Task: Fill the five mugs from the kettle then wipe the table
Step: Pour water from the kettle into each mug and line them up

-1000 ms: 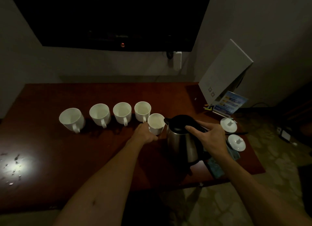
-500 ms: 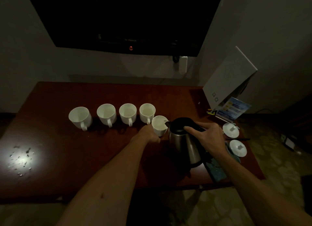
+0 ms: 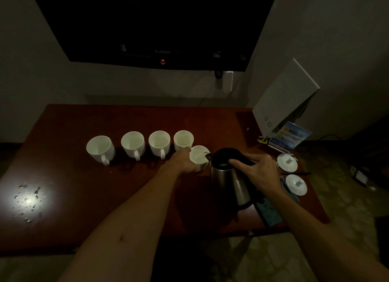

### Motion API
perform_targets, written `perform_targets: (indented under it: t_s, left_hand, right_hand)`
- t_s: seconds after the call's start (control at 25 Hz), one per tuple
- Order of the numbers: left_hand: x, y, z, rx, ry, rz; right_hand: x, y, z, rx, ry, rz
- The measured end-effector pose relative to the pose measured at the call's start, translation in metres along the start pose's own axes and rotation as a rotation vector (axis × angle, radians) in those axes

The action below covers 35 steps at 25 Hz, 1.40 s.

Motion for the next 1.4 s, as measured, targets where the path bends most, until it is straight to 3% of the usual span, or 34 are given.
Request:
perform_targets:
  t_s: [1.4]
  left_hand:
    - [-0.002,0.008,0.015,-0.033,0.06,-0.065]
  right_hand:
    - [-0.004,0.004,0.013,0.006,-0.007,-0.065]
Point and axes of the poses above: each hand's wrist, its own z-axis away from the middle knuckle, its own y-axis out of the back of the hand, x = y × z, the point moved 9 cm from there along -z, towards the middle knuckle, and after that the axes turned 11 degrees about -z, right-handed, at the moved point
